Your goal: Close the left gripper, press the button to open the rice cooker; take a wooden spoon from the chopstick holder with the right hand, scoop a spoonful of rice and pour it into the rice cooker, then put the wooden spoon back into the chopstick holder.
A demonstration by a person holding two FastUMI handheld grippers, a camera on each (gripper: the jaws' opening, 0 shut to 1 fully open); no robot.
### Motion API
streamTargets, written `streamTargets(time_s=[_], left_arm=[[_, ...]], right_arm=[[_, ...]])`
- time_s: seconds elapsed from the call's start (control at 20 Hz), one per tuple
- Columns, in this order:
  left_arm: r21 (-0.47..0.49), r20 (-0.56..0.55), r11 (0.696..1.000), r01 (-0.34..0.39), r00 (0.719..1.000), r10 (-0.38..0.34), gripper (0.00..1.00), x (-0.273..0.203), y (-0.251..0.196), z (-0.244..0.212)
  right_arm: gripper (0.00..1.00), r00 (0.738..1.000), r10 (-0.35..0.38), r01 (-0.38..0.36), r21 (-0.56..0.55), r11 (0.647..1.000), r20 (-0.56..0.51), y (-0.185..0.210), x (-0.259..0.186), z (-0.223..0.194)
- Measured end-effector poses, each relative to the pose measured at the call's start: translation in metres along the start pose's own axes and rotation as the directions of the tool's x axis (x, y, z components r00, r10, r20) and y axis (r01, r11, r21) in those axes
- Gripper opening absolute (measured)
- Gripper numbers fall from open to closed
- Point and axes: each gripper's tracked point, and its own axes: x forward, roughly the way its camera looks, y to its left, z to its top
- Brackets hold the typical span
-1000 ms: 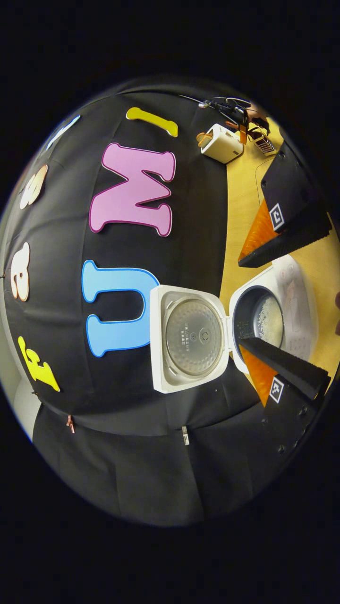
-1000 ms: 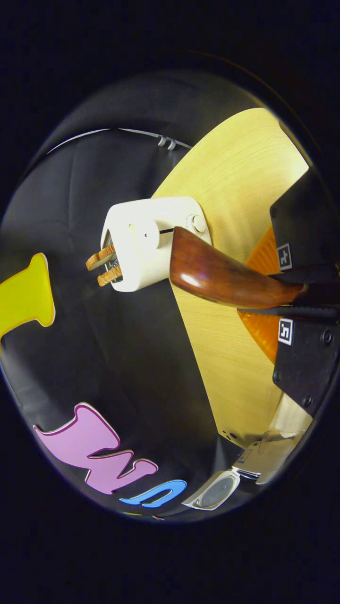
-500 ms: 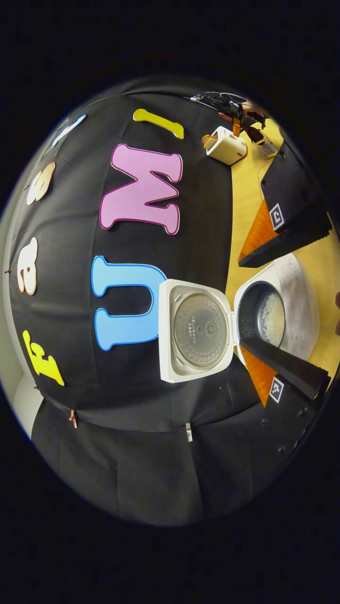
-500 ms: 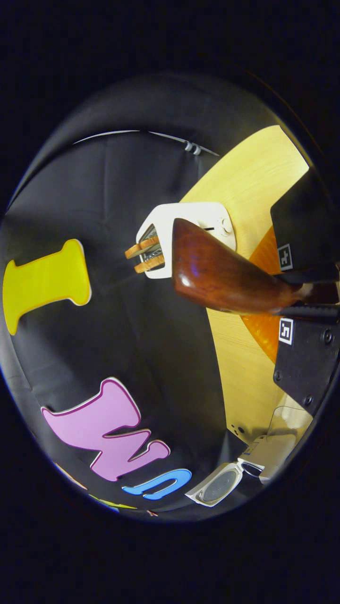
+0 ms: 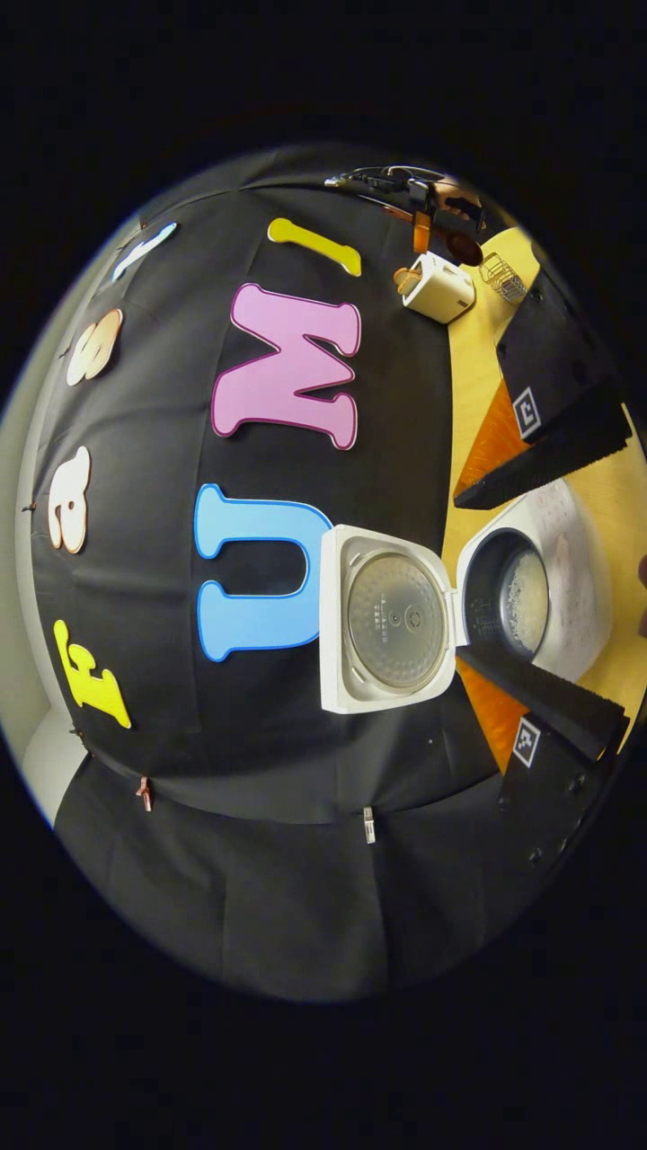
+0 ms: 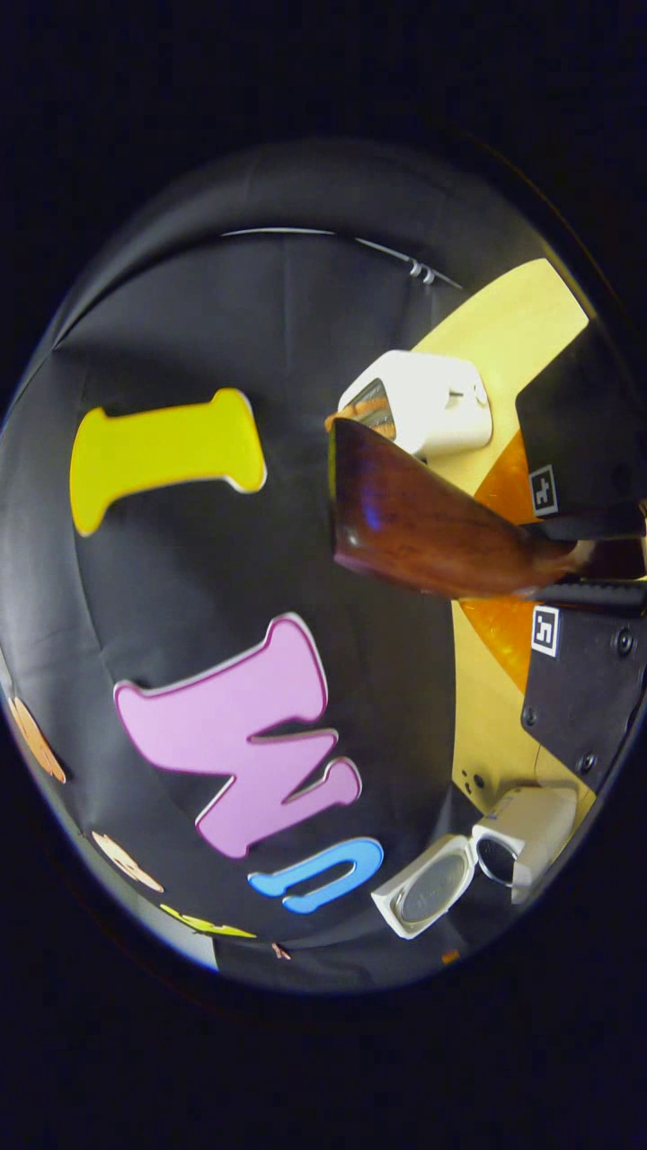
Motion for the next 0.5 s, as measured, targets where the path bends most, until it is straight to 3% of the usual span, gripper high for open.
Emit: streamTargets(time_s=[0.25, 0.5], left_arm=[[0.001, 0.015, 1.0, 0.026, 1.0, -0.026, 0.96, -0.008, 0.018, 0.005], [-0.014, 0.016, 0.999, 0.05, 0.999, -0.05, 0.96, -0.012, 0.033, 0.003]], right_arm=[[0.22, 0.99, 0.138, -0.138, -0.024, 0.99, -0.016, 0.101, 0.0, -0.021], [0.22, 0.973, 0.205, -0.22, -0.156, 0.963, -0.103, 0.165, 0.009, -0.084]])
